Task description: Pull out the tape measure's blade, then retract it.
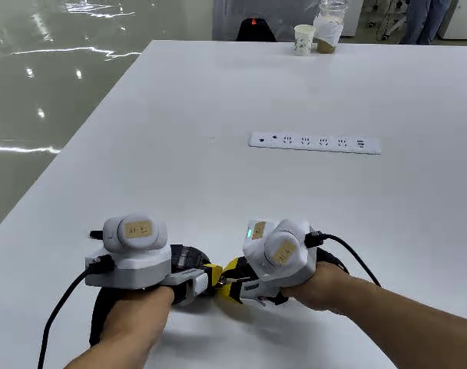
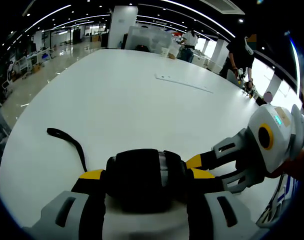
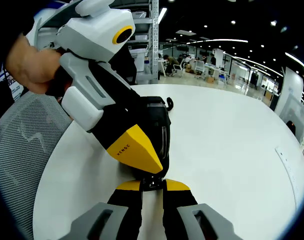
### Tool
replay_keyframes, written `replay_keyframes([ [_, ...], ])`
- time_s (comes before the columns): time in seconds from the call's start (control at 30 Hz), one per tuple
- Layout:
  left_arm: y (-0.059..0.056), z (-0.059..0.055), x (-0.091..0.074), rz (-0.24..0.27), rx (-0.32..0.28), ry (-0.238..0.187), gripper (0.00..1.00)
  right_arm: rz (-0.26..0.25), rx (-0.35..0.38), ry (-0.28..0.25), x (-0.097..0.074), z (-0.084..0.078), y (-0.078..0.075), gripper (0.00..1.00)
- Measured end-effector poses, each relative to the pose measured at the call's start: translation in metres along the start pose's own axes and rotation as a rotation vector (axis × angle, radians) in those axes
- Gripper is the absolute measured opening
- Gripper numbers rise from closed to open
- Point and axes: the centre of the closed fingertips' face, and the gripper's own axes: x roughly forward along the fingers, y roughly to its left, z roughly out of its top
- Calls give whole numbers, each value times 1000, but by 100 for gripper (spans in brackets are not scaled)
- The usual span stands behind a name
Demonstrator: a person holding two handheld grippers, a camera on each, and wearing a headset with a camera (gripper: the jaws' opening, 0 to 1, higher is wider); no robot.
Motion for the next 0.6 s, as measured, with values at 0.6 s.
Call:
replay_keyframes([
  [0.6,2,0,-2,-15,-3,4,63,-27,-1,-14,-10,3,-3,16],
])
